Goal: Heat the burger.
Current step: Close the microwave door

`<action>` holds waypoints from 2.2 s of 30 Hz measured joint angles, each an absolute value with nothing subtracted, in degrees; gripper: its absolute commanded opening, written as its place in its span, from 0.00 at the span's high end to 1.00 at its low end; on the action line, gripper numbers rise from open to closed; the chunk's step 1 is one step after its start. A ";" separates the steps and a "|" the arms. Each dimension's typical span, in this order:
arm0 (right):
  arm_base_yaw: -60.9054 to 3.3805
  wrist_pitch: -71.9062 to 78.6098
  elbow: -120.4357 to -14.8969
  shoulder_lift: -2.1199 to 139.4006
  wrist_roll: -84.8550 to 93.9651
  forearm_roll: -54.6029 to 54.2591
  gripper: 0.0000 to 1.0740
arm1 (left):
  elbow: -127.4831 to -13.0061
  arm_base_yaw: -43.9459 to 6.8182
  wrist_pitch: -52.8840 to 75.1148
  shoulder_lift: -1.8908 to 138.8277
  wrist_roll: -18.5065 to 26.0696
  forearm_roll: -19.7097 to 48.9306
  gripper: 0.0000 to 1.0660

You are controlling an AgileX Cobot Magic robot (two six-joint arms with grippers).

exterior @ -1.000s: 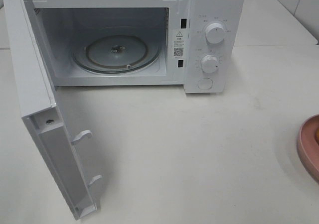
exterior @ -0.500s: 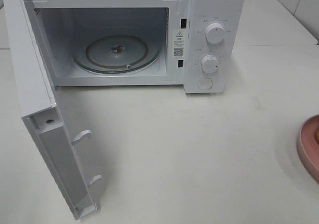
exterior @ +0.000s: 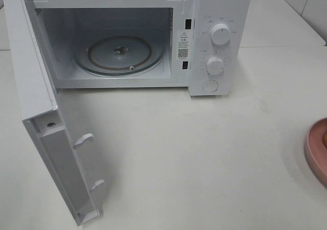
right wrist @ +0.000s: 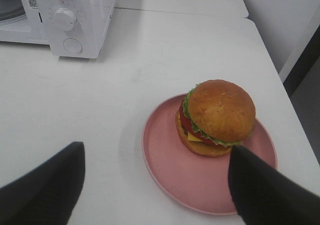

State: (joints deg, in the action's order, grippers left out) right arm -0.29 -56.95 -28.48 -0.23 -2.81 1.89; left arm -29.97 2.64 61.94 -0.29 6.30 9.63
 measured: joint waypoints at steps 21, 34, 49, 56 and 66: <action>-0.29 -56.95 -28.48 -0.23 -2.81 1.89 0.29 | -30.42 2.69 61.94 0.63 6.30 10.03 0.12; -0.29 -56.95 -28.48 -0.23 -2.81 1.89 0.29 | -32.09 2.75 50.31 15.53 6.30 10.14 0.87; -0.29 -56.95 -28.48 -0.23 -2.75 1.89 0.29 | -22.98 2.75 14.38 31.46 9.45 11.69 1.00; -0.29 -56.95 -28.48 -0.23 -2.75 1.89 0.29 | -16.33 2.35 -8.25 40.68 8.94 12.61 1.00; -0.29 -56.95 -28.48 -0.23 -2.75 1.89 0.29 | -13.24 -3.84 -24.92 50.48 7.62 6.47 1.00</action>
